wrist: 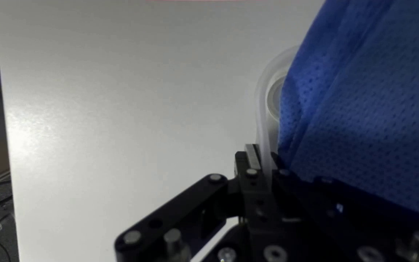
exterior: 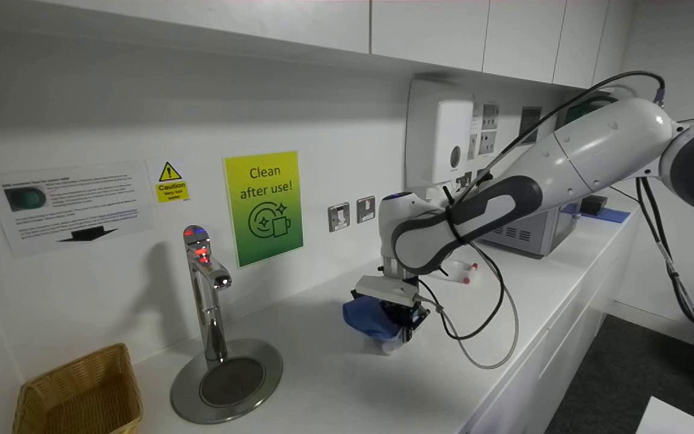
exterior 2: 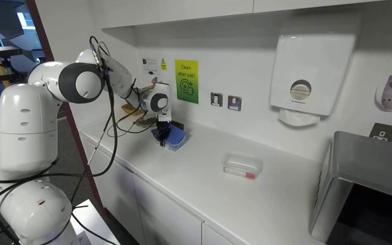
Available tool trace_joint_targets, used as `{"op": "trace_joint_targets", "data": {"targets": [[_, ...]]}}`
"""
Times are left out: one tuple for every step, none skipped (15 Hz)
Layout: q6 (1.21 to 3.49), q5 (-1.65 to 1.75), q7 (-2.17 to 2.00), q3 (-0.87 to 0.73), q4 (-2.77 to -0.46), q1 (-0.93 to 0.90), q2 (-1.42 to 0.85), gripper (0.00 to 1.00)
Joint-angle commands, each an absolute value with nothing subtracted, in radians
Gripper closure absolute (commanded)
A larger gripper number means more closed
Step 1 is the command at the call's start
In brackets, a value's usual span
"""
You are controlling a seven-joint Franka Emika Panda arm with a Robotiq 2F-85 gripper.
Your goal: Move the lunch with the blue cloth closer to the edge, remove the blue cloth and put it on the counter
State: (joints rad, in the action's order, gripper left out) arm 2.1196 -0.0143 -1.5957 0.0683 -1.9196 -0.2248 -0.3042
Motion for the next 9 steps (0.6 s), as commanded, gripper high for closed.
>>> {"op": "trace_joint_targets", "data": {"targets": [[2.13, -0.006, -1.579, 0.07, -2.086, -0.215, -0.192, 0.99], [2.125, 0.004, -1.566, 0.066, -2.12, -0.207, -0.172, 0.99], [2.129, 0.009, -1.558, 0.062, -2.154, -0.199, -0.152, 0.99], [2.137, 0.014, -1.55, 0.06, -2.192, -0.191, -0.127, 0.99], [2.142, 0.018, -1.543, 0.057, -2.224, -0.182, -0.107, 0.99], [2.149, 0.018, -1.533, 0.055, -2.256, -0.172, -0.085, 0.99], [2.157, 0.019, -1.518, 0.051, -2.29, -0.162, -0.064, 0.99], [2.162, 0.021, -1.506, 0.049, -2.318, -0.152, -0.044, 0.99], [2.165, 0.024, -1.494, 0.048, -2.344, -0.143, -0.025, 0.99]]}}
